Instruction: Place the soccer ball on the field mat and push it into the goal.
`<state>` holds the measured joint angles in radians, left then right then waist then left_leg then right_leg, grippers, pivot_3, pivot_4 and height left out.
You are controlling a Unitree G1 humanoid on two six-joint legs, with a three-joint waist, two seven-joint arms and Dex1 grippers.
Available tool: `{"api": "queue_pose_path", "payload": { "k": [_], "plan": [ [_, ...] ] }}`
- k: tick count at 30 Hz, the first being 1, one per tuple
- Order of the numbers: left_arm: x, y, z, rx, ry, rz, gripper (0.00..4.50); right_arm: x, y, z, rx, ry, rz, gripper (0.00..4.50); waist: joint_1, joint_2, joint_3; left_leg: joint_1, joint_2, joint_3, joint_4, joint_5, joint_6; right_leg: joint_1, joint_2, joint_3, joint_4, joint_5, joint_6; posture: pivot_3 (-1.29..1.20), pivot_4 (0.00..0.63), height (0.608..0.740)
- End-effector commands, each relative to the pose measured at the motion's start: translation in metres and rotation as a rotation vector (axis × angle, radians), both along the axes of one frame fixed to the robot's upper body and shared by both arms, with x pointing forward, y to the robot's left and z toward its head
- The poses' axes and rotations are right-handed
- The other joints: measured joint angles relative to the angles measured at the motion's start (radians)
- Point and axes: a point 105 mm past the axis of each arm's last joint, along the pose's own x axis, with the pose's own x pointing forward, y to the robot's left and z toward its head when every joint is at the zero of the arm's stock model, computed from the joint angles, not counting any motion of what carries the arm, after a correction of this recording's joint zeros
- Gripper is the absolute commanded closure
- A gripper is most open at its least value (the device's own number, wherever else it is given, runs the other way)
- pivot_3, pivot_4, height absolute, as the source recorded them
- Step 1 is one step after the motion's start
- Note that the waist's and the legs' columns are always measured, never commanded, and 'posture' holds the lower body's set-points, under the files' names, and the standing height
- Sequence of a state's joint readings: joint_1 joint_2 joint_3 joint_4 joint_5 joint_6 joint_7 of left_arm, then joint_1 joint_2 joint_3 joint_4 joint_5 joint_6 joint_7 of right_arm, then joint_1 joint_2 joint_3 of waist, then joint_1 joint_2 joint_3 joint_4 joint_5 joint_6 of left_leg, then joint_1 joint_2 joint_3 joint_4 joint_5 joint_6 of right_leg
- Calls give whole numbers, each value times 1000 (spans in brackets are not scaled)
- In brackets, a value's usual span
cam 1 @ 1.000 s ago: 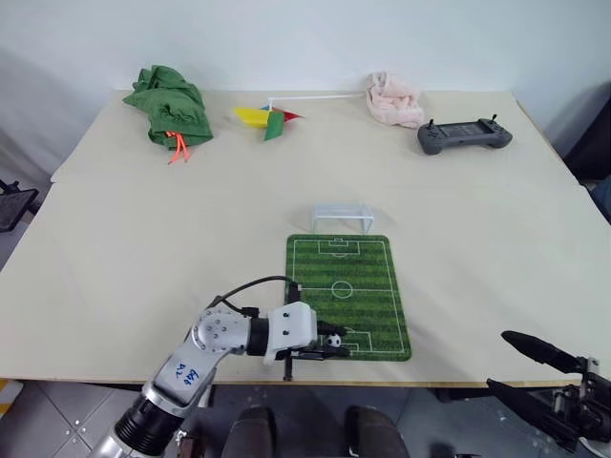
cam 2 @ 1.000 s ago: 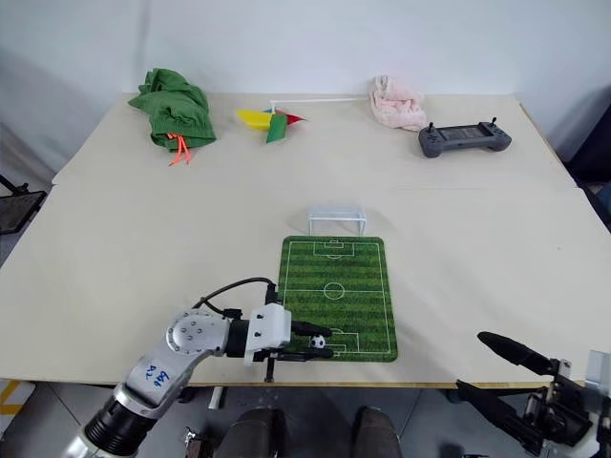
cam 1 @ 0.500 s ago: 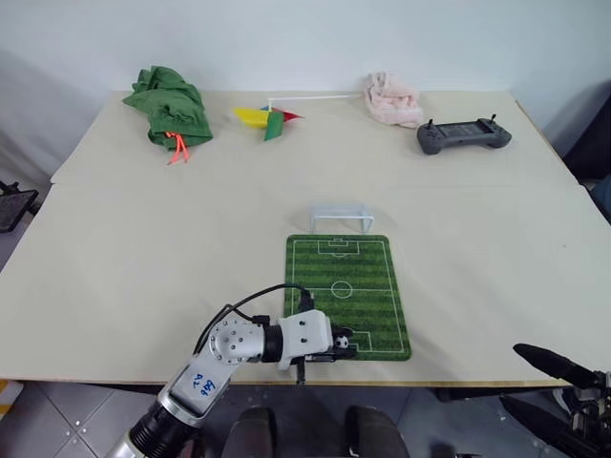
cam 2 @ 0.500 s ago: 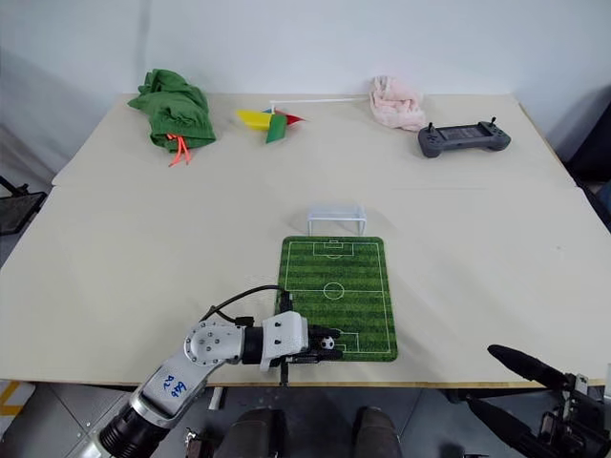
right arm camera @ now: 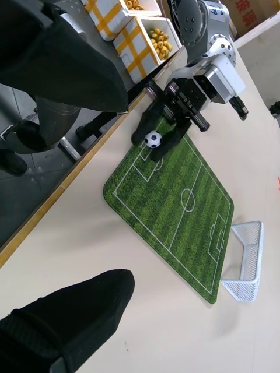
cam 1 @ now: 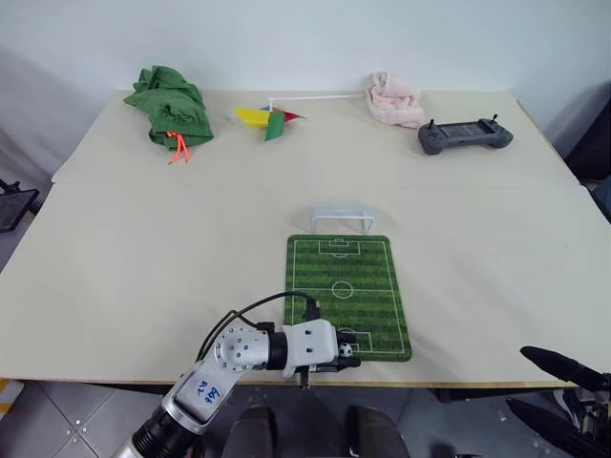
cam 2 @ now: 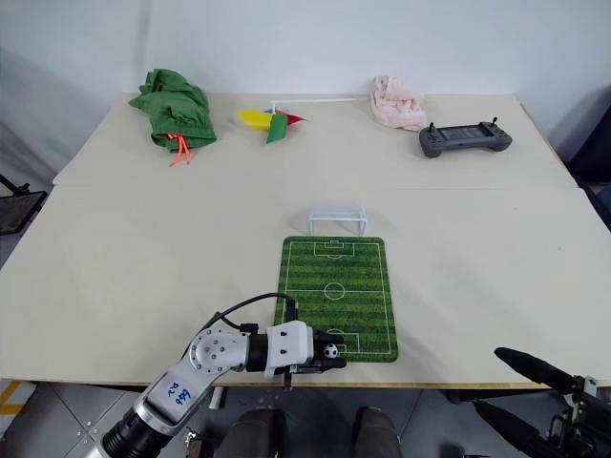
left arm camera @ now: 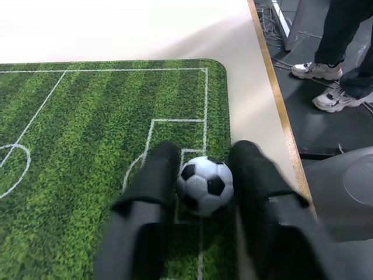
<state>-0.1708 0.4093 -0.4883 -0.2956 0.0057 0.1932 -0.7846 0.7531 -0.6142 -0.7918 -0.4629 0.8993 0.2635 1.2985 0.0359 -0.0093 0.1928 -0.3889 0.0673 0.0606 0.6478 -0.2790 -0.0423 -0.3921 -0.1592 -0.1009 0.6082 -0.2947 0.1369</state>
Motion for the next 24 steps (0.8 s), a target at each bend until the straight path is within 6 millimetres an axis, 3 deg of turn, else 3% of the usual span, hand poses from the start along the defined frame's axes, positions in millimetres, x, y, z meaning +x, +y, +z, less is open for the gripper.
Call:
{"api": "queue_pose_path", "payload": {
  "k": [1, 5, 6, 15, 18, 21, 24],
  "plan": [
    [6, -3, 7, -29, -31, 19, 1427, 1, -3, 6, -18, -24, 1, 0, 2, 0, 0, 0, 0, 0, 0, 0, 0, 0, 0, 0, 0, 0, 0, 0, 150, 740],
    [10, -3, 9, -37, -44, 38, 157, 3, -3, 6, -20, -24, -1, 0, 8, 0, 0, 0, 0, 0, 0, 0, 0, 0, 0, 0, 0, 0, 0, 0, 150, 740],
    [11, -4, 10, -42, -45, 41, 44, 3, -3, 5, -21, -24, -2, 0, 10, 0, 0, 0, 0, 0, 0, 0, 0, 0, 0, 0, 0, 0, 0, 0, 150, 740],
    [4, -4, 28, -97, -61, 9, 44, 5, -8, 5, -36, -16, -7, 0, 17, 0, 0, 0, 0, 0, 1, 0, 0, 0, 0, 0, 0, 0, 0, 0, 150, 740],
    [5, 0, 43, -153, -75, 16, 587, 6, -9, 4, -40, -13, -7, 0, 17, 1, 0, 0, 0, 0, 1, 0, 0, 0, 0, 0, 0, 0, 0, 0, 150, 740],
    [0, 6, 54, -172, -78, -13, 1465, 8, -10, 4, -43, -14, -7, 0, 16, 1, -1, 0, 0, 0, 1, 0, 0, 0, 0, 0, 0, 0, 0, 0, 150, 740],
    [-18, 13, 60, -188, -17, -116, 2401, 10, -11, 4, -44, -17, -2, 0, 16, 1, -1, 0, 0, 0, 0, 0, 0, 0, 0, 0, 0, 0, 0, 0, 150, 740]
  ]
}}
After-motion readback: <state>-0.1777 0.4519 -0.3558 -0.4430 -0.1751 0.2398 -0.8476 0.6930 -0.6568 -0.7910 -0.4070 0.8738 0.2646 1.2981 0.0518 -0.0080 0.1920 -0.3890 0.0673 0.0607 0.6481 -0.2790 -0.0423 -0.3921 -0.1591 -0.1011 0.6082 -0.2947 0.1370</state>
